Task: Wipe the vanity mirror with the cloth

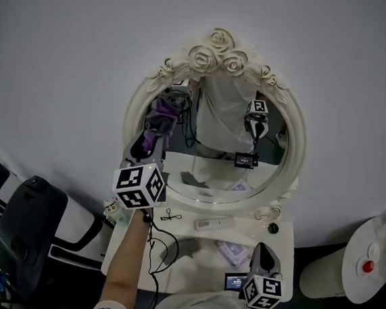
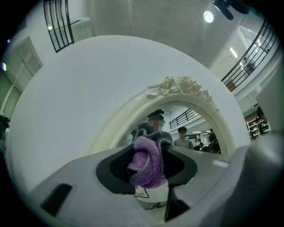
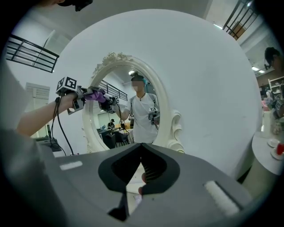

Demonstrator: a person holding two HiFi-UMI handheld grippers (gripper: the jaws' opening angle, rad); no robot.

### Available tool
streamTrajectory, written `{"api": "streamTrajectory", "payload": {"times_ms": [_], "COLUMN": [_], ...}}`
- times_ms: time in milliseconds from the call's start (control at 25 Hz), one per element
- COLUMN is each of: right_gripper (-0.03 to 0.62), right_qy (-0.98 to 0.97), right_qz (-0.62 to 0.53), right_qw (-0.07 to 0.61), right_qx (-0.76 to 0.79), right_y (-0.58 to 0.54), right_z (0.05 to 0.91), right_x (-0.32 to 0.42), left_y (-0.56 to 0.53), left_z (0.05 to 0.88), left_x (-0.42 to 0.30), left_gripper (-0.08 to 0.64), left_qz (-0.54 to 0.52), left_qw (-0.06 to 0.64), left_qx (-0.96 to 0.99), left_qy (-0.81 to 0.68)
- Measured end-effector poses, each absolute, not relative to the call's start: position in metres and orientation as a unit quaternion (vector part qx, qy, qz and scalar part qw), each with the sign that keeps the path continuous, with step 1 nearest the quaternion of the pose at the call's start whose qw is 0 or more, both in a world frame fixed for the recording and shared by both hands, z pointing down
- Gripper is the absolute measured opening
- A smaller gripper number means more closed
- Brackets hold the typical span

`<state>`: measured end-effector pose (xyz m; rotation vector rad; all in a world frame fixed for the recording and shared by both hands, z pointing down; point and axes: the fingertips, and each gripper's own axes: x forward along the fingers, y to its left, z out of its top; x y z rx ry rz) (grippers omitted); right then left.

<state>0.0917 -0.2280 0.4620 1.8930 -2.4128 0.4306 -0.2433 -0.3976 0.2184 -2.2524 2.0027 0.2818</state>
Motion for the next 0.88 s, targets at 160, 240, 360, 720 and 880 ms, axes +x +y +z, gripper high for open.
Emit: {"api": "streamTrajectory", "payload": {"times_ms": [160, 240, 360, 720, 880], "right_gripper": [0.008, 0.008, 0.008, 0.008, 0.008], "right_qy": [-0.783, -0.780, -0.770, -0.725, -0.694], "right_qz": [0.135, 0.134, 0.137, 0.139, 0.135], "right_qw": [0.022, 0.021, 0.020, 0.010, 0.007], "right_qx": [0.607, 0.611, 0.623, 0.674, 0.707], "right_y": [-0.230, -0.229, -0.224, -0.193, -0.175], "right_z": [0.458, 0.457, 0.459, 0.462, 0.462], "right_x": [0.086, 0.089, 0.098, 0.135, 0.169], "left_y": [-0.396, -0.392, -0.379, -0.369, -0.381], "left_z": [0.222, 0.222, 0.221, 0.237, 0.264], "left_x": [-0.263, -0.263, -0.239, -0.084, -0.019], "left_gripper": [0.156, 0.155, 0.153, 0.153, 0.153], "left_qz": [0.087, 0.089, 0.110, 0.119, 0.098], "left_qw": [0.058, 0.057, 0.048, 0.031, 0.019], "left_qx": [-0.725, -0.725, -0.746, -0.844, -0.867], "left_qy": [0.680, 0.680, 0.655, 0.523, 0.489]}}
